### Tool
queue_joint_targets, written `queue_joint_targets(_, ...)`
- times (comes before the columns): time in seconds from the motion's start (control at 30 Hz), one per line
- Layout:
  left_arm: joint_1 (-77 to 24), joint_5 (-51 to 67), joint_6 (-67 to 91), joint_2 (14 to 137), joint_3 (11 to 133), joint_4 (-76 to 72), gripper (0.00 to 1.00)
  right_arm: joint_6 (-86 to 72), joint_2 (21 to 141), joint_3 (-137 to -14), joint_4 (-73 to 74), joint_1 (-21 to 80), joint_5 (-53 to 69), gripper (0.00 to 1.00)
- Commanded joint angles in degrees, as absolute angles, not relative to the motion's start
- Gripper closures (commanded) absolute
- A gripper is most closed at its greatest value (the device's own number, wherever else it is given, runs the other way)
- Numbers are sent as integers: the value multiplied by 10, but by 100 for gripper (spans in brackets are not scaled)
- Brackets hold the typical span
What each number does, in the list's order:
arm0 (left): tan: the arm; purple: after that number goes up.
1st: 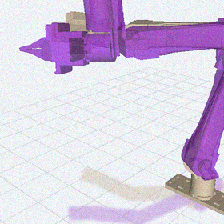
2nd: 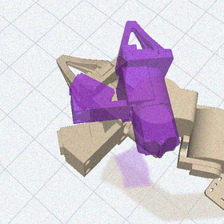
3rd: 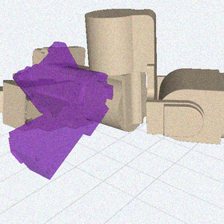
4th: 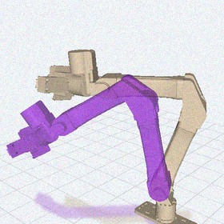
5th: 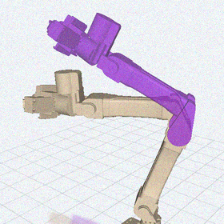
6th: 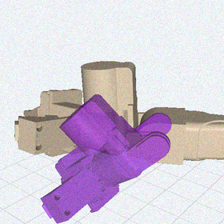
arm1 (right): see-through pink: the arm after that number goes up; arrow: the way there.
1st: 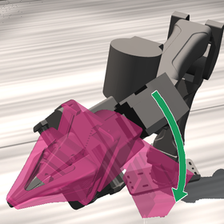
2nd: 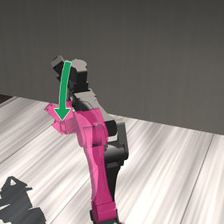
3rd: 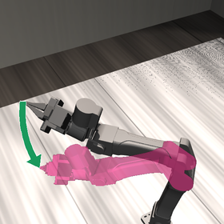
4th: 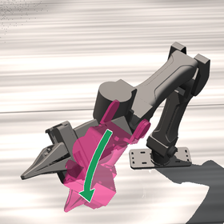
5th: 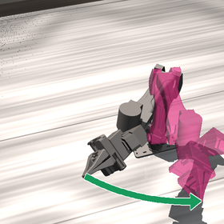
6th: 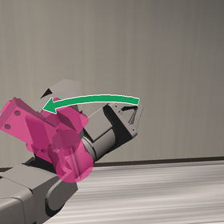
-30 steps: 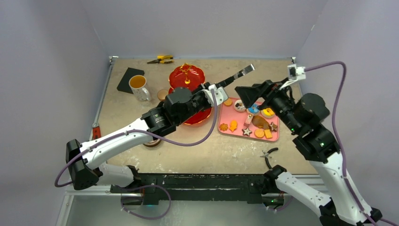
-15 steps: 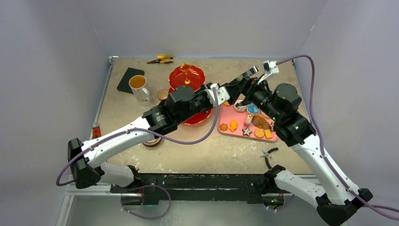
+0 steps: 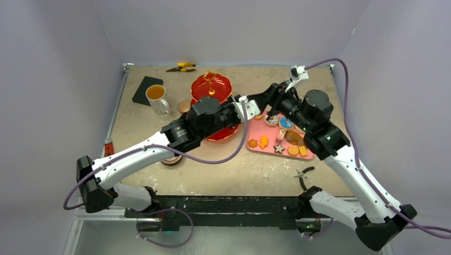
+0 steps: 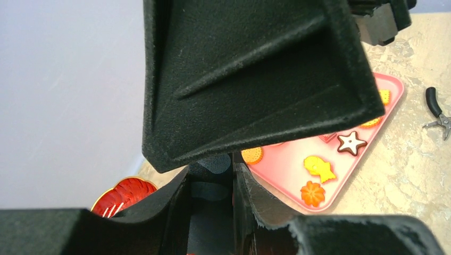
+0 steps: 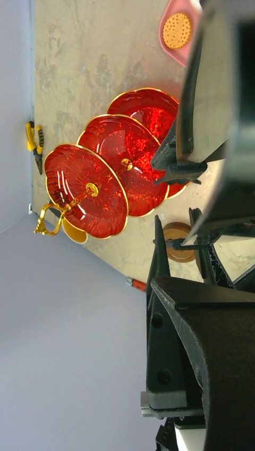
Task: Serve the afternoon tea
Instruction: Pick up the clamp from the center of the board.
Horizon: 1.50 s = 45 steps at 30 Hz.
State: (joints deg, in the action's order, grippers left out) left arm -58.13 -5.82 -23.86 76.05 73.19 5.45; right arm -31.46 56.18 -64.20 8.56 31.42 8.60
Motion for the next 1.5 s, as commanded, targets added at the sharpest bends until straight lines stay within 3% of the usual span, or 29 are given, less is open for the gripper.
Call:
queue_joint_targets(0.0,-579,-54,-256,742,751,21,100,-306,551,-644,99,312,109,27)
queue_joint_targets(0.3,-579,-56,-264,742,752,20,100,-305,546,-647,108,311,124,52)
queue_joint_targets(0.43,-579,-52,-265,742,754,21,90,-305,543,-646,105,311,113,55)
queue_joint_targets(0.5,-579,-51,-265,742,755,24,77,-302,542,-645,105,312,104,55)
queue_joint_targets(0.63,-579,-46,-263,740,757,27,62,-297,534,-635,99,311,82,56)
queue_joint_targets(0.73,-579,-46,-260,739,760,31,39,-292,527,-626,95,311,61,60)
queue_joint_targets(0.8,-579,-48,-256,738,764,37,31,-287,523,-620,94,311,46,63)
queue_joint_targets(1.07,-579,-22,-229,720,794,86,20,-248,514,-588,90,310,-48,70)
queue_joint_targets(1.47,-579,-42,-215,703,819,129,18,-179,492,-499,14,311,-174,69)
